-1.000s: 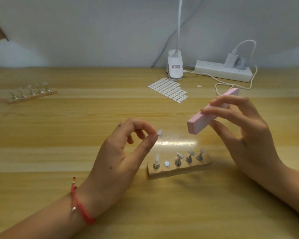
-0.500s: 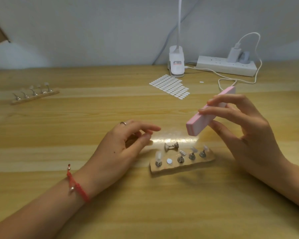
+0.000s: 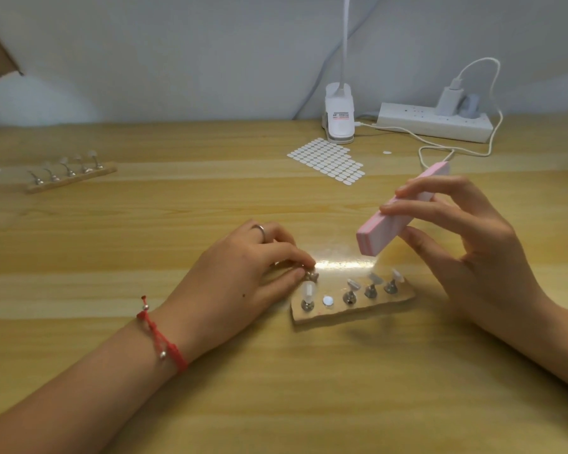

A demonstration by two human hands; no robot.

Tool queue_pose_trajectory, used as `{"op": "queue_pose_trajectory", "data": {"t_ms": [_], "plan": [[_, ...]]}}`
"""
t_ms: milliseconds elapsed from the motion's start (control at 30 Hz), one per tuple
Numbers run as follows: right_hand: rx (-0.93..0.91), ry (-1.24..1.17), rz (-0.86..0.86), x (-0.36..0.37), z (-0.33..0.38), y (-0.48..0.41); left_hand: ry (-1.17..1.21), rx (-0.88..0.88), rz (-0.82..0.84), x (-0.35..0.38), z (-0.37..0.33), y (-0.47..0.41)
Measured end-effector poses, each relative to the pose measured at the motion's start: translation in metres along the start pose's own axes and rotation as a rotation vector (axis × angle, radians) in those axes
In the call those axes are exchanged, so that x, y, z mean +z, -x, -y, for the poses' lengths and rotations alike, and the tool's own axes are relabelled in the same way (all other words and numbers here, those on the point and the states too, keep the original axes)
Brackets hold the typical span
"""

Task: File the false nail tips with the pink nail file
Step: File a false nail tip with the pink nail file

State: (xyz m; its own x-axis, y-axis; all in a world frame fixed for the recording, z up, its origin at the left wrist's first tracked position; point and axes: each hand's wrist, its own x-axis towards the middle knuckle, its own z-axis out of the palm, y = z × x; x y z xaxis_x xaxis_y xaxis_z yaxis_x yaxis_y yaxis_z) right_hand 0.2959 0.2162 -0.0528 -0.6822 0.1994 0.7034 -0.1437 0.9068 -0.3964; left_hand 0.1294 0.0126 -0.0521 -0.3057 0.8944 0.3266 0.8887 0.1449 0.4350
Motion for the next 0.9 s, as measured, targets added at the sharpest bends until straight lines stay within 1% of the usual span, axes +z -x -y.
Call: {"op": "queue_pose_trajectory", "data": {"t_ms": [67,100,233,333,467,533,833,900], "plan": [[0.002,0.005,0.003,0.000,0.000,0.000,-0.031,0.002,-0.031,0.000,-0.001,0.000],[0.008,0.006,0.002,-0.001,0.001,0.000,0.014,-0.012,-0.062,0.000,-0.002,0.000],[-0.001,-0.045,-0.023,-0.003,0.009,0.000,0.410,-0.083,-0.216,-0.006,-0.010,0.000],[-0.069,-0.096,-0.012,-0.001,0.021,0.003,0.633,-0.079,-0.252,-0.007,-0.019,0.001],[-0.157,-0.134,0.012,0.002,0.033,0.007,0.701,-0.081,-0.258,0.000,-0.029,0.005],[-0.173,-0.131,0.018,0.001,0.034,0.008,0.729,-0.090,-0.272,0.002,-0.032,0.006],[-0.113,-0.111,0.017,0.002,0.026,0.006,0.933,-0.297,-0.357,-0.004,-0.034,0.006],[-0.107,-0.109,0.023,0.003,0.026,0.007,0.971,-0.317,-0.362,-0.005,-0.036,0.005]]}}
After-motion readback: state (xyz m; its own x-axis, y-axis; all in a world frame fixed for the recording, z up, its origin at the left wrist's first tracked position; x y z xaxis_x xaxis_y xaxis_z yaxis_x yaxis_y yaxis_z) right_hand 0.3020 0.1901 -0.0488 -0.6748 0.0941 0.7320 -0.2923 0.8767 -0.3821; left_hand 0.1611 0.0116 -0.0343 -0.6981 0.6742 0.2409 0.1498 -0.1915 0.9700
